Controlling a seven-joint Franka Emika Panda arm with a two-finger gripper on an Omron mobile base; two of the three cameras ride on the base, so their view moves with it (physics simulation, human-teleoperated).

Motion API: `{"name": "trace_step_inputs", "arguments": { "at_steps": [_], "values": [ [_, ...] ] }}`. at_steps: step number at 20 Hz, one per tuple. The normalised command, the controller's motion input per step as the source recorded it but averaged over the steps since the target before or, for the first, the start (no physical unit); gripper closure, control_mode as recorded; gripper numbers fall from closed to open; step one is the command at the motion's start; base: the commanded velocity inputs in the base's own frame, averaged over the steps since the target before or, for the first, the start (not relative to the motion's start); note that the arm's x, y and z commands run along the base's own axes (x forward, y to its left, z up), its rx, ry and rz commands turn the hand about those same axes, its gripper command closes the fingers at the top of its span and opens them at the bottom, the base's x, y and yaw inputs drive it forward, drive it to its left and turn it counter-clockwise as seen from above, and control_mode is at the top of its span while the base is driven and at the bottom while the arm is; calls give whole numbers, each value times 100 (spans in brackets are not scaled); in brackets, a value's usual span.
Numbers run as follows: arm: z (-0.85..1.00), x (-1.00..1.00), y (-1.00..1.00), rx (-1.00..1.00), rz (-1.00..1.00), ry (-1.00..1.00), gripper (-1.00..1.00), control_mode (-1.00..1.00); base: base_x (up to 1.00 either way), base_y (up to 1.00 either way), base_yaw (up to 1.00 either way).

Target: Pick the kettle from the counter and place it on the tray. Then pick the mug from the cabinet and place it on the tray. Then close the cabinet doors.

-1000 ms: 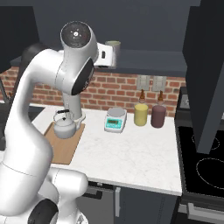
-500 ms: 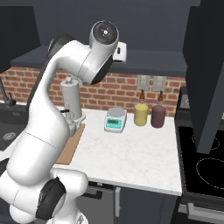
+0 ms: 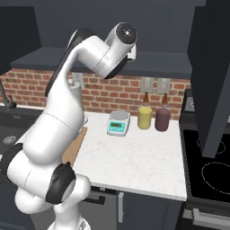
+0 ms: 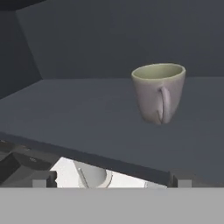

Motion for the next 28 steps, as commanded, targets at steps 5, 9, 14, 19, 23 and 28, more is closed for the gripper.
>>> {"name": "trace_step_inputs", "arguments": {
  "at_steps": [5, 9, 14, 19, 23, 28],
  "values": [
    [-1, 56, -4, 0, 1, 0, -100, -100, 0, 0, 0],
    [0, 45, -10, 0, 0, 0, -100, -100, 0, 0, 0],
    [-8, 33, -2, -2, 0, 0, -100, -100, 0, 0, 0],
    [-16, 39, 0, 0, 0, 0, -100, -100, 0, 0, 0],
    [-8, 33, -5, 0, 0, 0, -100, -100, 0, 0, 0],
    [0, 10, -10, -1, 0, 0, -100, -100, 0, 0, 0]
  ]
}}
